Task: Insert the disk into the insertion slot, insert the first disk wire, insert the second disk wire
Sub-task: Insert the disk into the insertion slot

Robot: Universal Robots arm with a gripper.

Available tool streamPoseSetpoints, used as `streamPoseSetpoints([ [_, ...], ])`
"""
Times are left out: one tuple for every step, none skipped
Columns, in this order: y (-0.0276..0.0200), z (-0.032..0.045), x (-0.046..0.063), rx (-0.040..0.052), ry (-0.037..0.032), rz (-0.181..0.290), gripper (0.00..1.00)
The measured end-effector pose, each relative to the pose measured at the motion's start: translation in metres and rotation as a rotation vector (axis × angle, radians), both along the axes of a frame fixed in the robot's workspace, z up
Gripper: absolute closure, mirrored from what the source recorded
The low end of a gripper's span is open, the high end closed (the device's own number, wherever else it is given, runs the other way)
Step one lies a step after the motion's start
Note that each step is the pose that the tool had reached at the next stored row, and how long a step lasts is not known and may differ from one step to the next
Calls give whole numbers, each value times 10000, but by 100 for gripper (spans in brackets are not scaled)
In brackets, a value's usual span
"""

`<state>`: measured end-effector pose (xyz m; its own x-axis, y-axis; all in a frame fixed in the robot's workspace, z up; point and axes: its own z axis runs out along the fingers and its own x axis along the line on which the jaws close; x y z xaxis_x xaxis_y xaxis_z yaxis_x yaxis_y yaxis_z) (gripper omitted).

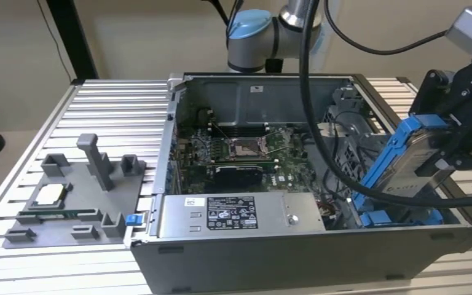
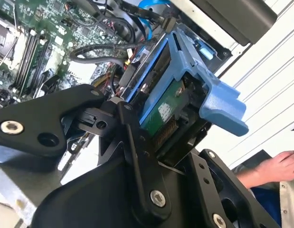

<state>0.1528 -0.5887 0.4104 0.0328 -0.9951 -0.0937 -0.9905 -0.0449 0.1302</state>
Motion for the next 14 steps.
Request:
streamPoseSetpoints([
  [-4, -12, 2, 6, 31, 17, 100],
  [-8, -23, 7, 5, 46, 37, 100],
  [-9, -32, 13, 3, 47, 57, 100],
  [-9, -41, 20, 6, 48, 70, 100],
  [-9, -45, 31, 6, 49, 81, 100],
  [-9, -49, 42, 10, 49, 86, 100],
  [-9, -52, 51, 12, 48, 87, 100],
  [-8, -55, 59, 16, 49, 88, 100],
  [-7, -59, 61, 15, 48, 87, 100],
  [-6, -64, 61, 17, 48, 86, 100],
  [-5, -70, 61, 18, 48, 86, 100],
  [-1, -74, 61, 19, 48, 86, 100],
  [7, -76, 62, 20, 48, 87, 100],
  [16, -76, 62, 19, 48, 87, 100],
])
